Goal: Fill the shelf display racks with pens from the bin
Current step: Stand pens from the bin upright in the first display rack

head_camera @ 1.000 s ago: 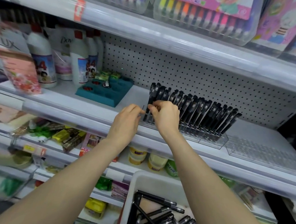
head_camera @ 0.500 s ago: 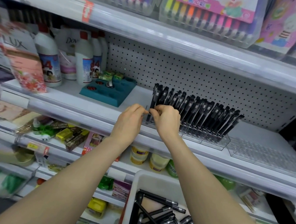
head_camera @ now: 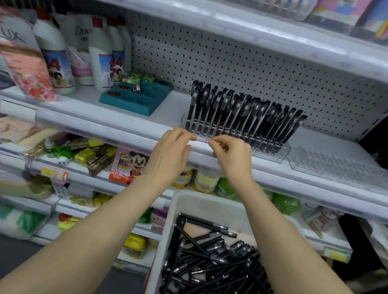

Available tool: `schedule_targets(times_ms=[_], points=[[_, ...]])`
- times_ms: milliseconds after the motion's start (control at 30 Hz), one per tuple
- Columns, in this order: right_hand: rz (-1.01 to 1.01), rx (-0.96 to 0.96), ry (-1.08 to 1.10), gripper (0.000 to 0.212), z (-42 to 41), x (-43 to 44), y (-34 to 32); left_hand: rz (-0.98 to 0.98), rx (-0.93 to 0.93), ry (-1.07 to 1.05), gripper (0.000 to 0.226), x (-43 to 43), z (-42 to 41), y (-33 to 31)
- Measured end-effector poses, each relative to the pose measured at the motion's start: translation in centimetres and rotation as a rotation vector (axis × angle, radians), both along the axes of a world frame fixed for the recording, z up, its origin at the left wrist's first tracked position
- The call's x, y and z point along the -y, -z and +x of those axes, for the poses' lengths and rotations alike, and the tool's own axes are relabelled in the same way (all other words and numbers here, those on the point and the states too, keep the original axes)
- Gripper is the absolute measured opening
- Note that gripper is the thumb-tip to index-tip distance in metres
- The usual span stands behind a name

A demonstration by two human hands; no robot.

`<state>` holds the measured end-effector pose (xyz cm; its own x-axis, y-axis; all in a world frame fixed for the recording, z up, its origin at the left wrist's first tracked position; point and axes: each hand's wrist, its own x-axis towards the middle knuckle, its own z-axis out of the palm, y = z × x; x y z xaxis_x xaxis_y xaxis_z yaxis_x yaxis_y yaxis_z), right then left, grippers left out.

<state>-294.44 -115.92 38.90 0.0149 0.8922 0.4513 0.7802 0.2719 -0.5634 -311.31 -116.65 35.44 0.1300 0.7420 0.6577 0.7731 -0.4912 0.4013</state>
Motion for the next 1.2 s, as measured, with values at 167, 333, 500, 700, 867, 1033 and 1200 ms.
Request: schedule_targets(times_ms=[167, 333, 500, 700, 867, 1033, 1200], points=[[-0.063, -0.035, 0.022, 0.015, 4.6, 5.1, 4.3, -0.081, -0.090, 0.106, 0.021, 3.4, 4.1, 4.3], [-0.235, -0.052, 0.014, 0.013, 8.1, 9.7, 9.6, -0.239, -0.184, 0.061, 0.033, 6.8, 6.8, 8.4], [-0.458, 0.081, -0.046, 0.019, 9.0, 10.3, 13.9, -0.194, -0.212, -0.003, 0.033, 6.9, 6.8, 8.8], [-0.515, 0.277, -0.060, 0.018, 9.1, 9.9, 14.1, -0.211, -0.215, 0.008, 0.035, 6.9, 6.9, 8.7], [-0.576, -0.137, -0.044, 0.013, 9.9, 9.6, 11.2, -0.220, -0.200, 0.005, 0.034, 6.8, 7.0, 8.4], [-0.536, -0.542, -0.101, 0.011, 9.6, 9.6, 6.2, -0.349, -0.234, 0.035, 0.035, 6.2, 6.7, 6.9], [-0.373, -0.700, -0.117, 0.014, 7.6, 8.7, 0.7, -0.329, -0.308, 0.156, 0.027, 4.3, 4.4, 3.3]])
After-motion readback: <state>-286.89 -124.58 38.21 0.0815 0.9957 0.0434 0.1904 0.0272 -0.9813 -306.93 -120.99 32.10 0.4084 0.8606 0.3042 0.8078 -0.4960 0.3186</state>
